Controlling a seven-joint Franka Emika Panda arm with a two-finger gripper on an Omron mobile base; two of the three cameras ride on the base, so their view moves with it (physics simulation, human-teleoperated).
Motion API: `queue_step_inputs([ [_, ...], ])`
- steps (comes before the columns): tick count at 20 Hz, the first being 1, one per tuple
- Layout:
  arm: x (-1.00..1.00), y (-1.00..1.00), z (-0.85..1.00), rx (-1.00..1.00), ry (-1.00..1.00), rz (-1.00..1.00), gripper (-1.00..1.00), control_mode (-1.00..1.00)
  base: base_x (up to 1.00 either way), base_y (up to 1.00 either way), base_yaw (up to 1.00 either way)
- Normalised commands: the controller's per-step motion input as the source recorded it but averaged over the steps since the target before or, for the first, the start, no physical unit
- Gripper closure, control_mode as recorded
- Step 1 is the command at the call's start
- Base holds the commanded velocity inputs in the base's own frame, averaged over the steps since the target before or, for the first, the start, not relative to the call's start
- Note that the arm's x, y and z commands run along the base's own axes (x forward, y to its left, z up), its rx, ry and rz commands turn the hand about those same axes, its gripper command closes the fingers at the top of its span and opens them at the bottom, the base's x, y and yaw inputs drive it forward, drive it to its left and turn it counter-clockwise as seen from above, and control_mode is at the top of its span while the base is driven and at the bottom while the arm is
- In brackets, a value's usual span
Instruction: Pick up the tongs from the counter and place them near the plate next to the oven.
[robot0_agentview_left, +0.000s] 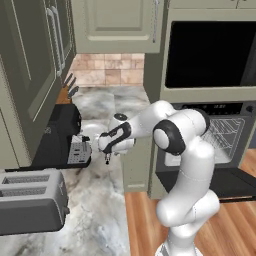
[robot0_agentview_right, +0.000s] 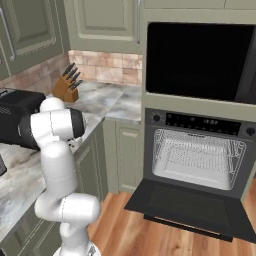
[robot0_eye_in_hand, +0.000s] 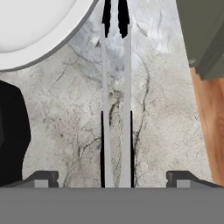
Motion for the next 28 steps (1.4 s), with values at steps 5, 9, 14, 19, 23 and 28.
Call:
queue_step_inputs([
  [5,-0.43,-0.17,0.70,0.00,-0.11,-0.05,-1.00,-1.00,0.00,0.00,0.00],
  [9,-0.77,-0.75,1.00,0.00,-0.21,-0.03,-1.00,-1.00,0.00,0.00,0.00],
  [14,-0.44,-0.95,1.00,-0.15,-0.16,0.00,-1.00,-1.00,0.00,0.00,0.00],
  [19,-0.15,-1.00,1.00,-0.24,-0.08,0.00,-1.00,-1.00,0.00,0.00,0.00],
  [23,-0.06,-0.92,1.00,-0.29,-0.01,-0.01,-1.00,-1.00,0.00,0.00,0.00],
  [28,-0.21,-0.49,0.34,0.04,0.12,0.00,-1.00,-1.00,0.00,0.00,0.00],
])
